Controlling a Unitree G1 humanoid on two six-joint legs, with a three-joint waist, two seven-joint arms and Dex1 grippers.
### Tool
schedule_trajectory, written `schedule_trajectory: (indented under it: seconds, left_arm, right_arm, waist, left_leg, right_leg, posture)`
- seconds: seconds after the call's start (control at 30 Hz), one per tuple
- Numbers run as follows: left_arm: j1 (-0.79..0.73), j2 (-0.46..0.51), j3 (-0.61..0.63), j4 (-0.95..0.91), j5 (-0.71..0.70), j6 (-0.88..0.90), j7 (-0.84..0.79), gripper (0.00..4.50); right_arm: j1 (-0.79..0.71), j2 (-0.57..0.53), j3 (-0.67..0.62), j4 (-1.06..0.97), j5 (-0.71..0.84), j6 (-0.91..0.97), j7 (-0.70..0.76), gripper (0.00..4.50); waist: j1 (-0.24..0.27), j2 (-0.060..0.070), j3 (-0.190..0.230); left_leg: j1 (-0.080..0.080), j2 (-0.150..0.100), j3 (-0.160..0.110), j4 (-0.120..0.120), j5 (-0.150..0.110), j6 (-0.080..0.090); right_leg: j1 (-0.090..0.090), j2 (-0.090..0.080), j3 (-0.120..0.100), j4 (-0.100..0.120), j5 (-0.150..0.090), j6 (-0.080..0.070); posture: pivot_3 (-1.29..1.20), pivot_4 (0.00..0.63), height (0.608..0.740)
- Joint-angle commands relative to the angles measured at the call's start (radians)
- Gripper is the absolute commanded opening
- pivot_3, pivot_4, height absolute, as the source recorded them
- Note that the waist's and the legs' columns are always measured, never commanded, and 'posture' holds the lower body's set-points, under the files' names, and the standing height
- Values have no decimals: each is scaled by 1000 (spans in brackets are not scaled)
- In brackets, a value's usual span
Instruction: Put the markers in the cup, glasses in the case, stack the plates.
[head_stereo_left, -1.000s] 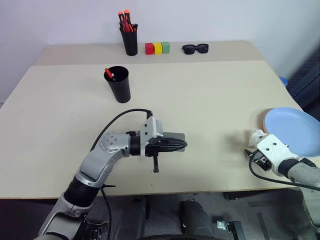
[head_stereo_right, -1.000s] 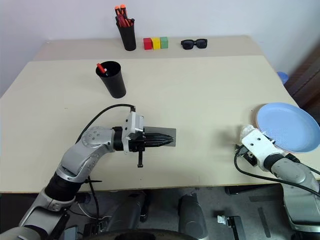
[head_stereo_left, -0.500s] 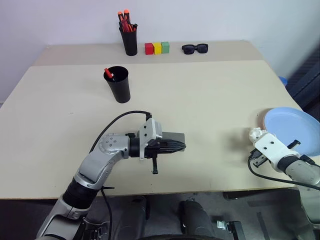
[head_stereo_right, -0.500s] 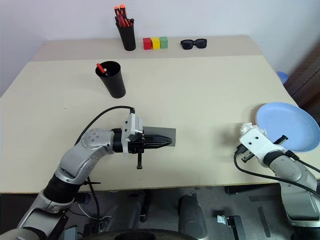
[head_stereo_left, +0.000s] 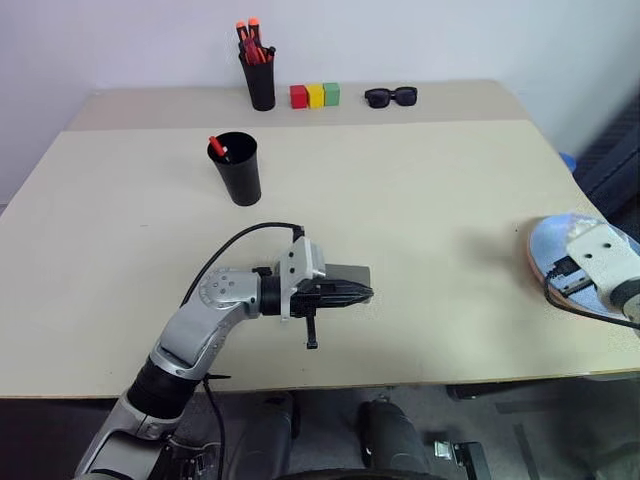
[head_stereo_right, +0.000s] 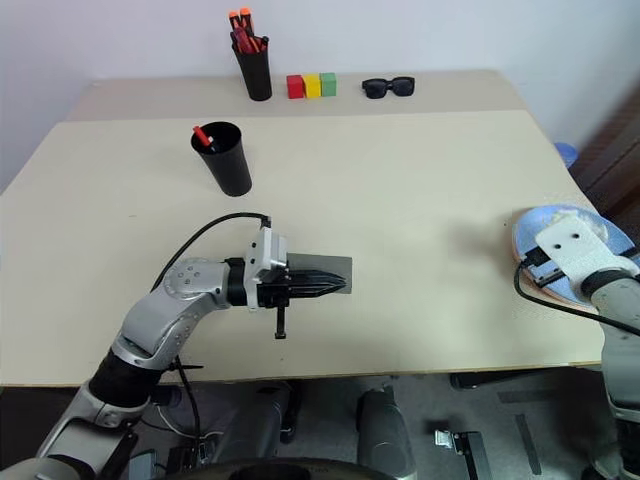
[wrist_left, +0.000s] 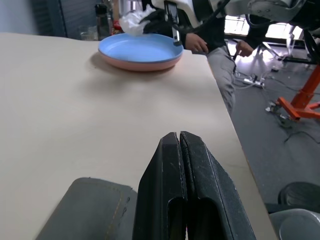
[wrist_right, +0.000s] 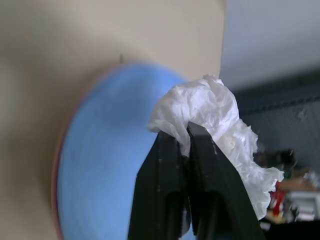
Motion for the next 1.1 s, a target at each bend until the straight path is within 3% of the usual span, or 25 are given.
schedule_trajectory:
  seconds: [0.03,0.1,0.23,0.47,0.63,0.9,1.1]
  left_arm:
    - [10,1,22,-36,2,-25,18,0]
    - [11,-1,30,-34,4,-28,35,0]
    - [13,-3,55,-18,17,-40,80,0]
    - [80,-40,300,87,145,-181,414,0]
    - [188,-6,431,68,157,-197,491,0]
    - [290,32,502,4,160,-167,540,0]
    - [282,11,469,-28,174,-121,590,0]
  right_arm:
    - [-37,10,1,4,21,-21,-8,1900]
    - [-44,13,17,6,38,-50,11,2854]
    - [-54,18,49,2,59,-110,33,2854]
    - [-196,180,113,-107,306,-115,119,2854]
    - [-268,247,197,-68,367,-115,160,2854]
    - [-372,280,296,75,388,-162,220,2854]
    - [-414,299,325,130,399,-175,245,2854]
  waist:
    - [-3,0,0]
    - [-3,0,0]
    - [2,0,0]
    - [-5,0,0]
    - [-4,0,0]
    - [1,-1,0]
    - [4,-1,0]
  left_leg:
    - [0,0,0,0,0,0]
    - [0,0,0,0,0,0]
    - [0,0,0,0,0,0]
    - [1,1,-1,0,0,0]
    - [0,1,-2,-1,0,0]
    - [0,0,-1,-1,-1,-2]
    - [0,1,-1,-2,0,-1]
  right_leg:
    - [0,0,0,0,0,0]
    - [0,0,0,0,0,0]
    - [0,0,0,0,0,0]
    - [0,1,0,1,0,0]
    - [0,1,0,0,0,1]
    - [-1,0,0,0,0,0]
    - [-2,1,0,1,0,0]
  posture:
    - [0,150,740]
    - [0,150,740]
    - [0,150,740]
    - [0,150,740]
    - [0,150,740]
    - [0,150,740]
    - [0,150,740]
